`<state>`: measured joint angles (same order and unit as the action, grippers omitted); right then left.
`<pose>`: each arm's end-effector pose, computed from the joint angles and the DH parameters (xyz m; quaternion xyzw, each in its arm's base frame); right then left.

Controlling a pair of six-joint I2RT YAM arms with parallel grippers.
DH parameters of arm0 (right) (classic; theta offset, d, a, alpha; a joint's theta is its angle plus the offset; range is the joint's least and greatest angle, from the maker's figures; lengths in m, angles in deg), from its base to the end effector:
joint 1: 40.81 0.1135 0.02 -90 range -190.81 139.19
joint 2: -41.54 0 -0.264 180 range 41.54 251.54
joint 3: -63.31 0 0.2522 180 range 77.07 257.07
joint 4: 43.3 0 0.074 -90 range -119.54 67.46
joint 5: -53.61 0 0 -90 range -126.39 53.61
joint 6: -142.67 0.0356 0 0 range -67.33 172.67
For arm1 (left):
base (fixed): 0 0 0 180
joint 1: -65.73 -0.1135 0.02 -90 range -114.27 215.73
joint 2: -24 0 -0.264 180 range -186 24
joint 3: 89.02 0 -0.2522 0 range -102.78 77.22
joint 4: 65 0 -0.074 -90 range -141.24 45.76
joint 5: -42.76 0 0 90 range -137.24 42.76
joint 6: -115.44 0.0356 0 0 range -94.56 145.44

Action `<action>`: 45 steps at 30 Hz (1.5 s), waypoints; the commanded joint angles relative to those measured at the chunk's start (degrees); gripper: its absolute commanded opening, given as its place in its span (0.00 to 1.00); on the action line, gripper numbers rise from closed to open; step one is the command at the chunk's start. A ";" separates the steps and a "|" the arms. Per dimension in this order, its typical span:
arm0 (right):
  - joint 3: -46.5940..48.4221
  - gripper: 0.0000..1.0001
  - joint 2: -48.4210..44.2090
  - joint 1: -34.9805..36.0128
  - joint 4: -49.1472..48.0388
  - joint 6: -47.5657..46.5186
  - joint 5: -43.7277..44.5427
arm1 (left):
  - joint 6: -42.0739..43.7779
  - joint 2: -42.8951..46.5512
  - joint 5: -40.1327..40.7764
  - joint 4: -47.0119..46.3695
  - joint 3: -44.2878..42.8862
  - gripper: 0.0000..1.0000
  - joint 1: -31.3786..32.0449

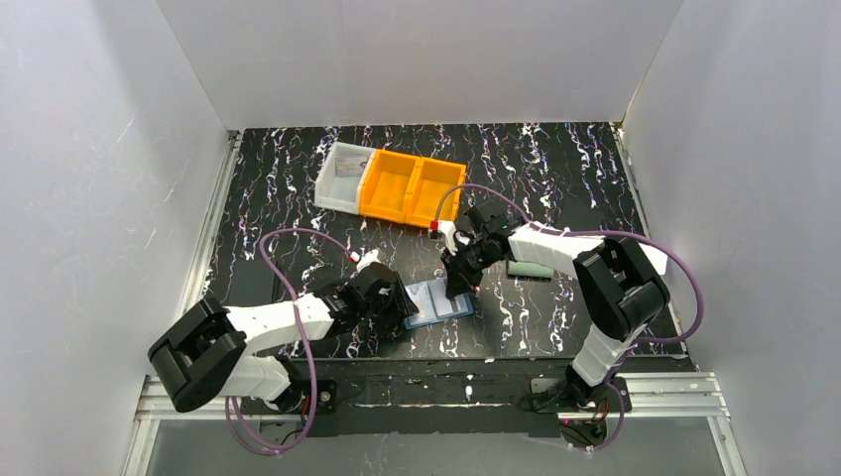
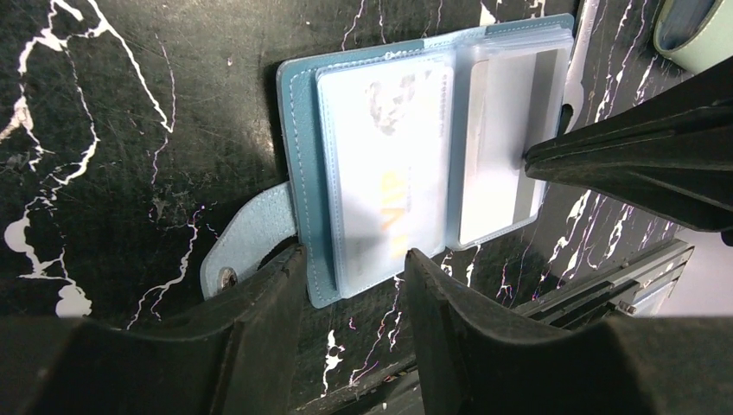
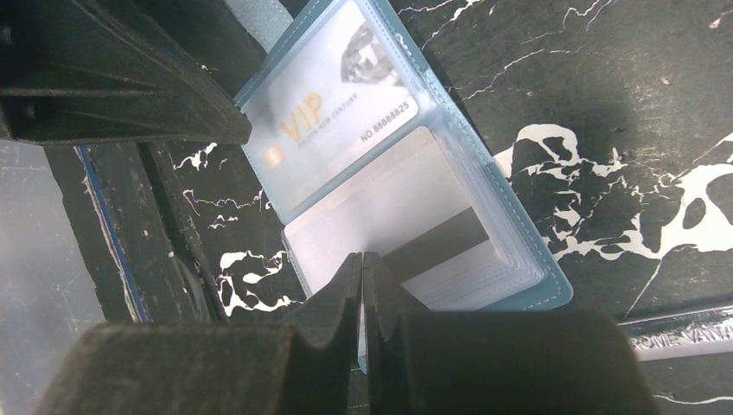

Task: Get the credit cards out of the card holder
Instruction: Remove the credit card from the card holder.

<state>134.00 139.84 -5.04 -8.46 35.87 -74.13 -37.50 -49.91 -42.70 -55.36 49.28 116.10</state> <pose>0.2541 0.2099 0.1673 -0.4760 0.7899 0.3470 0.1705 0.1564 -0.1844 0.1597 -0.1159 0.9050 -0.3206 0.2543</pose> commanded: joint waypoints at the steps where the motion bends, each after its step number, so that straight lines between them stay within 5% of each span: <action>1: 1.88 0.12 0.69 0.10 1.95 -1.61 1.35 | 0.39 -0.85 -0.12 0.53 -1.42 0.44 -0.27; 36: 2.49 0.13 1.54 0.15 2.92 -2.30 0.84 | 3.44 9.10 0.93 0.24 1.62 0.43 -0.27; 45: 2.49 0.13 1.83 0.10 3.06 -2.45 0.88 | 3.59 4.99 -2.15 -6.30 3.06 0.43 -0.35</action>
<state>134.96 140.30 -5.06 -6.51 34.45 -74.06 -34.57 -42.91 -44.14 -58.11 50.68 115.94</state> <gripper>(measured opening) 0.123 0.432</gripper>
